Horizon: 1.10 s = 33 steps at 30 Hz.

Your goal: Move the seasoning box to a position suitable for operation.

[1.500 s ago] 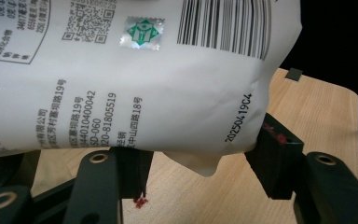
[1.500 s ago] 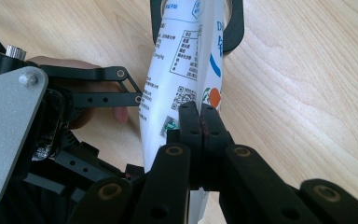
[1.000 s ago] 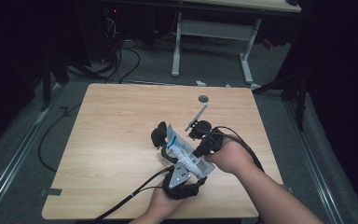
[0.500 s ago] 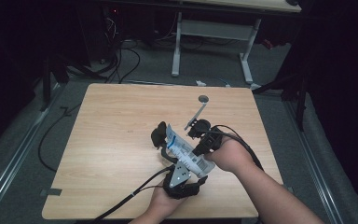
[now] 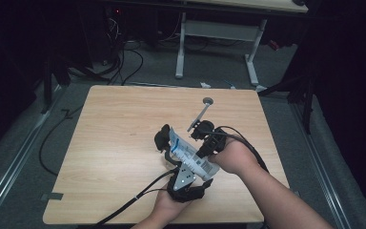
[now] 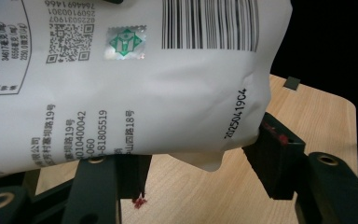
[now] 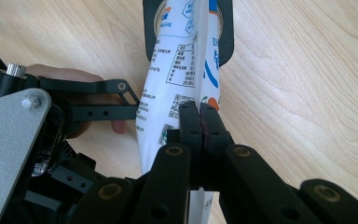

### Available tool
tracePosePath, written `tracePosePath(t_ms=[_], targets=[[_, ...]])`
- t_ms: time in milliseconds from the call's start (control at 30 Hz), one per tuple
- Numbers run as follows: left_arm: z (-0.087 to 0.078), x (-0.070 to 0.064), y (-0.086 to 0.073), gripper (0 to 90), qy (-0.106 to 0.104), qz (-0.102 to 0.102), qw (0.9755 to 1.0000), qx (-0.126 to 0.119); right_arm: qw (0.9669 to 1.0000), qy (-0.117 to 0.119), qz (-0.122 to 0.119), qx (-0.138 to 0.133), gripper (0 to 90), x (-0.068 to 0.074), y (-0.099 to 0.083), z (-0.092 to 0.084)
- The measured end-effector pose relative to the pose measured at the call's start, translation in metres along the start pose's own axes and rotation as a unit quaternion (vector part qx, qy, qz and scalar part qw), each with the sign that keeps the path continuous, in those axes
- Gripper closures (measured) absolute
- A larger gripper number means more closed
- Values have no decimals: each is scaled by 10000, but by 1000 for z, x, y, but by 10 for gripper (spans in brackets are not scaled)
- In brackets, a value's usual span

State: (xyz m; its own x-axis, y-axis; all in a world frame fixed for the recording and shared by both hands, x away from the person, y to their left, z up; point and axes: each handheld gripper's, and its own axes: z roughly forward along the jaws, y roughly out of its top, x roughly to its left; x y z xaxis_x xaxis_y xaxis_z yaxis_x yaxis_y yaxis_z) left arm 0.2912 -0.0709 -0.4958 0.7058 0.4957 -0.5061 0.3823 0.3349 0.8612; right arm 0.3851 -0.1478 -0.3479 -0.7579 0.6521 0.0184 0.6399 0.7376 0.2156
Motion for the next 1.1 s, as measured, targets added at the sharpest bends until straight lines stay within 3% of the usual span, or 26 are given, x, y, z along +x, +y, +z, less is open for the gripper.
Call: tracePosePath(t_ms=[767, 1100], targets=[[-2, -2, 2, 449, -30, 138, 9999, -36, 10000, 6, -58, 35, 900, 3, 2, -5], [-2, -3, 4, 451, -31, 109, 9999, -65, 9999, 5, -109, 60, 900, 3, 4, -6]])
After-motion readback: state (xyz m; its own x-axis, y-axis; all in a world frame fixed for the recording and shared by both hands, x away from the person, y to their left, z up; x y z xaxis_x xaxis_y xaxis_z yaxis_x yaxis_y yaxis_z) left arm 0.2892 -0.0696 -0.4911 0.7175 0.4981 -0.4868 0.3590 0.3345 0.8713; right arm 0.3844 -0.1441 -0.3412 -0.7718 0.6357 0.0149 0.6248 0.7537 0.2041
